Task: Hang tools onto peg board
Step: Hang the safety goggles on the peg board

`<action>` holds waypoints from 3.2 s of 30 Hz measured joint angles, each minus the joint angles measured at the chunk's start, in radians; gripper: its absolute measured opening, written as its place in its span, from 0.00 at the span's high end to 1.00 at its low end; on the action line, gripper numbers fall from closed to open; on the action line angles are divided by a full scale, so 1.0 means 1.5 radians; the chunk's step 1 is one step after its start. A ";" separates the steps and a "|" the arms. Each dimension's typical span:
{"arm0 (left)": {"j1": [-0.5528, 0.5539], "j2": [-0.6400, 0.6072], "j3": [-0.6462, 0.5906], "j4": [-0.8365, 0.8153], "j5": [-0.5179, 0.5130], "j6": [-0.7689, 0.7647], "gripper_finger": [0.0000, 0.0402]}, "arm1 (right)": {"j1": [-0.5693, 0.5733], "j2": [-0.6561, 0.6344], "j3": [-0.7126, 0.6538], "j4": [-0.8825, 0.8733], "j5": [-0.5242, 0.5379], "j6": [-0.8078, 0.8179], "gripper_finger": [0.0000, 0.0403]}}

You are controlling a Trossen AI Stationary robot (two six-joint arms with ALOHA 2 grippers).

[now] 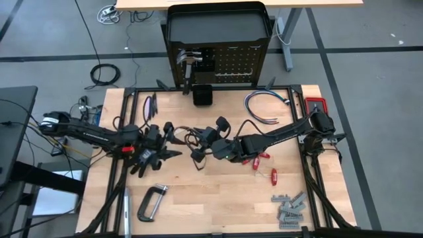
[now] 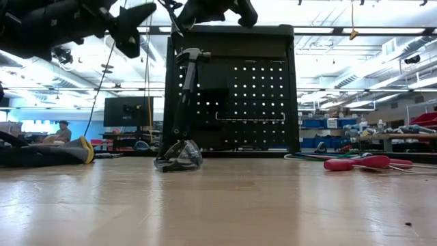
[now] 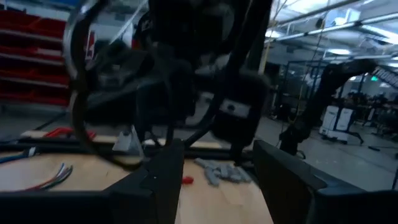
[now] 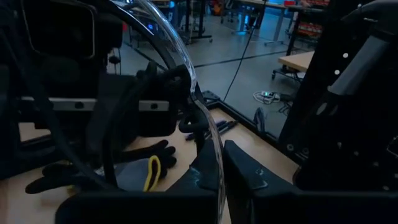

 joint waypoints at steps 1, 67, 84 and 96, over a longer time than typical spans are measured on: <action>-0.003 0.000 0.000 0.010 0.000 -0.001 0.51 | 0.000 0.000 0.000 0.000 0.000 0.000 0.96; -0.034 0.001 0.000 -0.191 -0.124 0.072 0.51 | -0.389 -0.104 0.000 -0.948 0.286 1.364 0.95; -0.034 0.001 0.000 -0.147 -0.124 0.071 0.51 | -0.518 -0.098 0.000 -0.690 0.249 1.225 0.95; -0.034 0.001 0.000 -0.144 -0.124 0.087 0.51 | -0.561 -0.098 0.000 -0.688 0.286 1.071 0.95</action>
